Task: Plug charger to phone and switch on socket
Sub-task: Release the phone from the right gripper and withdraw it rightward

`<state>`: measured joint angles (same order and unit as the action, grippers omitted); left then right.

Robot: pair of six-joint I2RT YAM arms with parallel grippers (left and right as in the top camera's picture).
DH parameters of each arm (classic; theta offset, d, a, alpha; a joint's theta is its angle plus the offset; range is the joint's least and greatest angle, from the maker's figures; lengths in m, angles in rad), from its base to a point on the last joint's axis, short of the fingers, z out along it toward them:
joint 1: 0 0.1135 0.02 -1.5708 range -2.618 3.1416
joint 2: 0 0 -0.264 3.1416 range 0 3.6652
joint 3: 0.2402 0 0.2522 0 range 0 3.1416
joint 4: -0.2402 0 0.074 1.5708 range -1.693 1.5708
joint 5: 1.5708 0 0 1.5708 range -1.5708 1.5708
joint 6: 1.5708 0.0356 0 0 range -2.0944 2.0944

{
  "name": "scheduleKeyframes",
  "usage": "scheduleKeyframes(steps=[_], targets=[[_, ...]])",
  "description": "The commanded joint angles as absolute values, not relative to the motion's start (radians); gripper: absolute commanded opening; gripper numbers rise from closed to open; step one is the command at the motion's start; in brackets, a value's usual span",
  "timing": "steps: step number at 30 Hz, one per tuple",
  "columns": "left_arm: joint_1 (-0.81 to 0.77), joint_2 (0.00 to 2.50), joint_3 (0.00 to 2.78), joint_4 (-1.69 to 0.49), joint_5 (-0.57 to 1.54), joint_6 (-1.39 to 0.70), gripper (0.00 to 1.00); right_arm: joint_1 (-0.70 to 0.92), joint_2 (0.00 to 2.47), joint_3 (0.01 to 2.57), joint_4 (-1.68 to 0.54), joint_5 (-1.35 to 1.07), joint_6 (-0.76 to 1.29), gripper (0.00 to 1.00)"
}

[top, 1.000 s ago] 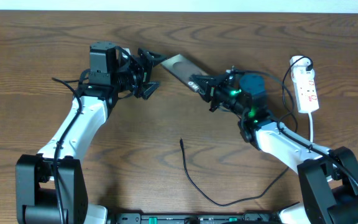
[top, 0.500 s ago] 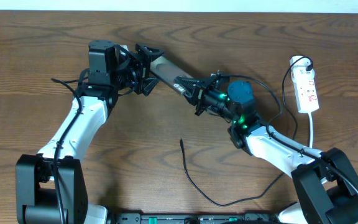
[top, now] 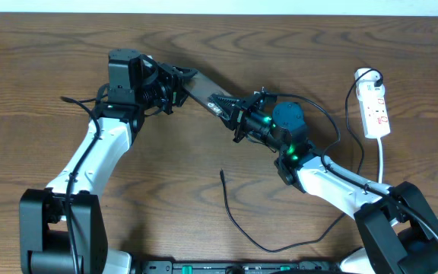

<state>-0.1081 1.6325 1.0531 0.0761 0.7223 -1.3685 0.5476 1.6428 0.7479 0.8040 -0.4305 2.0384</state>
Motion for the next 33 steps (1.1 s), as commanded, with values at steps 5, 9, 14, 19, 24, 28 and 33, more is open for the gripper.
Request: scheduleKeyframes(steps=[5, 9, 14, 19, 24, 28, 33], targets=[[-0.114, 1.633, 1.054, 0.076, 0.694, -1.366, 0.33, 0.572, 1.636, 0.761, 0.818, -0.400, 2.049, 0.01], [-0.119, 1.633, 1.054, 0.076, 0.686, -1.366, 0.33, 0.578, 1.636, 0.761, 0.819, -0.394, 2.049, 0.01], [-0.119, 1.633, 1.054, 0.075, 0.686, -1.366, 0.19, 0.578, 1.636, 0.761, 0.819, -0.394, 2.049, 0.01], [-0.119, 1.633, 1.054, 0.062, 0.664, -1.366, 0.07, 0.578, 1.636, 0.761, 0.819, -0.394, 2.049, 0.01], [-0.119, 1.633, 1.054, 0.062, 0.661, -1.366, 0.08, 0.578, 1.637, 0.761, 0.818, -0.390, 2.049, 0.02], [-0.119, 1.633, 1.054, 0.062, 0.661, -1.366, 0.08, 0.578, 1.637, 0.761, 0.818, -0.390, 2.049, 0.25], [-0.116, 1.633, 1.054, 0.062, 0.660, -1.363, 0.07, 0.575, 1.636, 0.761, 0.818, -0.390, 2.048, 0.69]])
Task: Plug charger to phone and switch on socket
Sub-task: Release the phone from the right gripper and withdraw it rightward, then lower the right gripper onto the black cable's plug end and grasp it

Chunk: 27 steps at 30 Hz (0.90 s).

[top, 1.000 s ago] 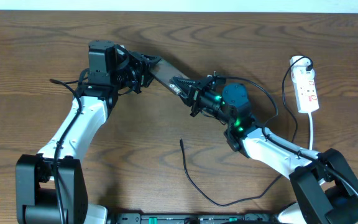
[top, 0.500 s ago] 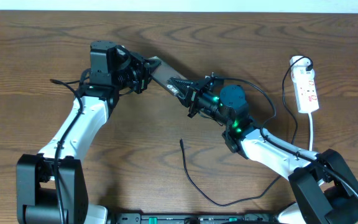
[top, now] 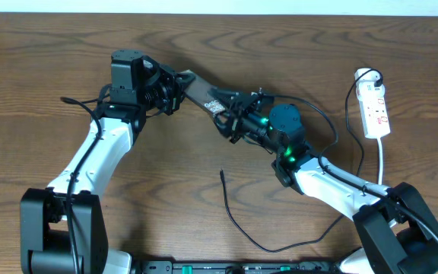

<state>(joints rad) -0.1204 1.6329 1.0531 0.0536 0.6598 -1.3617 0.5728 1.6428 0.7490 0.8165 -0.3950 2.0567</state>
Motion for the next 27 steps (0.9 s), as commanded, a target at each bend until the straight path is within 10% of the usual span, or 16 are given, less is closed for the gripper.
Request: scheduleKeyframes(steps=[1, 6, 20, 27], targets=[[-0.111, 1.633, 1.054, 0.062, 0.660, -1.362, 0.07, 0.575, 1.637, 0.761, 0.818, -0.389, 2.048, 0.76], [-0.048, 1.633, 1.054, 0.062, 0.680, -1.327, 0.07, 0.548, 1.637, 0.761, 0.818, -0.385, 1.997, 0.99], [0.358, 1.633, 1.054, 0.078, 1.329, -0.781, 0.07, 0.411, 1.636, 0.776, 0.768, -0.595, 1.308, 0.99], [0.393, 1.633, 1.054, 0.157, 1.536, -0.614, 0.07, 0.448, 1.636, 1.025, 0.068, -0.667, 0.861, 0.99]])
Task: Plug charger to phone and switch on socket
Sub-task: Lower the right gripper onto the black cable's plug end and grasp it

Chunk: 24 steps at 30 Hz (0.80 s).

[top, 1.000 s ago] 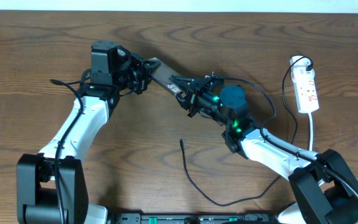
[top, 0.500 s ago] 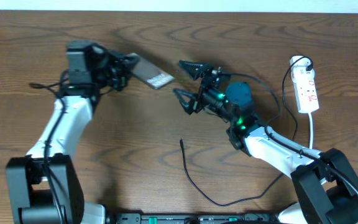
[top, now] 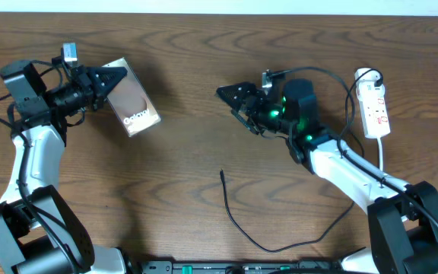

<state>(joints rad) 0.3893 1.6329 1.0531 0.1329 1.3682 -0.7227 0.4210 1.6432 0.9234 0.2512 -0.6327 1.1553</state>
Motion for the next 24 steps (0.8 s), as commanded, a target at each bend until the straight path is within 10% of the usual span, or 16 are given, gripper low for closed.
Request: scheduleKeyframes(steps=[1, 11, 24], targets=[[0.393, 1.633, 1.054, 0.176, 1.560, -0.594, 0.07, 0.464, 1.637, 1.061, -0.067, -0.636, 0.785, 0.99], [0.393, 1.633, 1.054, 0.197, 1.573, -0.568, 0.07, 0.766, 1.637, 1.111, -0.757, -0.073, 0.656, 0.86], [0.393, 1.633, 1.054, 0.197, 1.570, -0.569, 0.07, 0.961, 1.705, 1.108, -0.802, 0.096, 0.890, 0.79]])
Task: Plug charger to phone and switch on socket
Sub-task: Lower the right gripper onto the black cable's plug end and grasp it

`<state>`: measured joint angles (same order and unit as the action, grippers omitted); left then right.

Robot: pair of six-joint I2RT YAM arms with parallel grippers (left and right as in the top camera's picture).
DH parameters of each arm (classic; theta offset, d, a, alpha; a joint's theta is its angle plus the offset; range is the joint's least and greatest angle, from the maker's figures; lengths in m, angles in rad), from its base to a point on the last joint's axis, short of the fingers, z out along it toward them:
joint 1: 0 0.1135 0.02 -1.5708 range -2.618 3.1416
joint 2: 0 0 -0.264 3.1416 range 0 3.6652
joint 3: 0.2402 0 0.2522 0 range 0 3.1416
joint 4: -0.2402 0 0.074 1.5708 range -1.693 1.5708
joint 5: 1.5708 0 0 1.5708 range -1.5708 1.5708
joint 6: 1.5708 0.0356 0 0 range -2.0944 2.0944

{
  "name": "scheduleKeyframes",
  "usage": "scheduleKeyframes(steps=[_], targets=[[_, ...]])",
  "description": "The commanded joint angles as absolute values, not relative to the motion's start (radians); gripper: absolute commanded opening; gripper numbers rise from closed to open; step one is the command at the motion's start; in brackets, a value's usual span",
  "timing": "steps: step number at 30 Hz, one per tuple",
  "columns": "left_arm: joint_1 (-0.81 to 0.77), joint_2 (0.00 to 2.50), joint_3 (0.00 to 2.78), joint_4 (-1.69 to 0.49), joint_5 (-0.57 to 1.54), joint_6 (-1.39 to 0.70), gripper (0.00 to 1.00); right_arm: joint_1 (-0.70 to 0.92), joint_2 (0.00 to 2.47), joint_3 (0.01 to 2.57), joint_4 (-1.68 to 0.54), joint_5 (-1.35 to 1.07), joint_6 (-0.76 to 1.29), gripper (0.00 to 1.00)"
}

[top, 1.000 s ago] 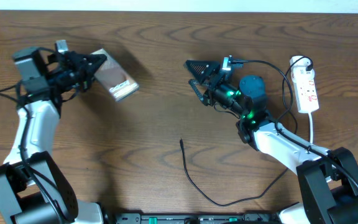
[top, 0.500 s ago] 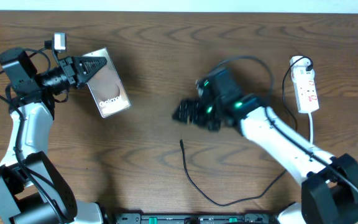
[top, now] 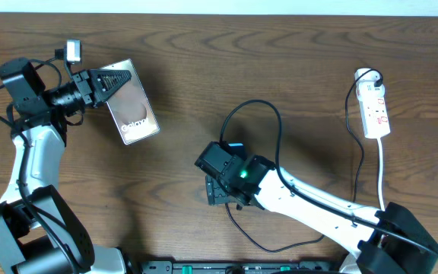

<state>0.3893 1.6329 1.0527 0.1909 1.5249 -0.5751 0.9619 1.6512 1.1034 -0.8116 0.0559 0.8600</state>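
The phone (top: 133, 101), its back marked "Galaxy", is held off the table at the far left, with my left gripper (top: 106, 82) shut on its upper end. My right gripper (top: 217, 193) points down at mid-table, over the spot where the black charger cable (top: 249, 236) ends. The cable's plug tip is hidden under it. Whether those fingers are open or shut does not show. The white socket strip (top: 376, 110) lies at the right edge with a white plug (top: 366, 75) in its far end.
The black charger cable curves along the front of the table and passes behind my right arm toward the strip. A white lead (top: 382, 164) runs from the strip toward the front. My right arm's own black wire loops above its wrist.
My right gripper has moved from the upper middle of the table, beside the strip, down onto the cable's free end. The left gripper still holds the phone at the far left, tilted slightly differently.
At first both grippers were on the phone in the middle of the table, one at each end. Later the left arm held the phone alone at the far left, with the right gripper apart. Now the right gripper sits over the cable's end.
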Motion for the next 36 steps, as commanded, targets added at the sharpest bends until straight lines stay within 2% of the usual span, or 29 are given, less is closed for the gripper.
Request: scheduleKeyframes(steps=[1, 13, 26, 36], targets=[[0.393, 1.633, 1.054, 0.197, 1.571, -0.569, 0.07, 0.960, 1.725, 1.108, -0.789, 0.085, 0.875, 0.77], [0.393, 1.633, 1.054, 0.196, 1.559, -0.568, 0.07, 0.842, 1.815, 1.114, -0.698, -0.048, 0.769, 0.72], [0.393, 1.633, 1.053, 0.196, 1.559, -0.569, 0.07, 0.839, 1.937, 1.235, -0.803, -0.078, 0.722, 0.71], [0.393, 1.633, 1.053, 0.196, 1.559, -0.569, 0.07, 0.849, 2.069, 1.381, -0.927, -0.073, 0.690, 0.59]])
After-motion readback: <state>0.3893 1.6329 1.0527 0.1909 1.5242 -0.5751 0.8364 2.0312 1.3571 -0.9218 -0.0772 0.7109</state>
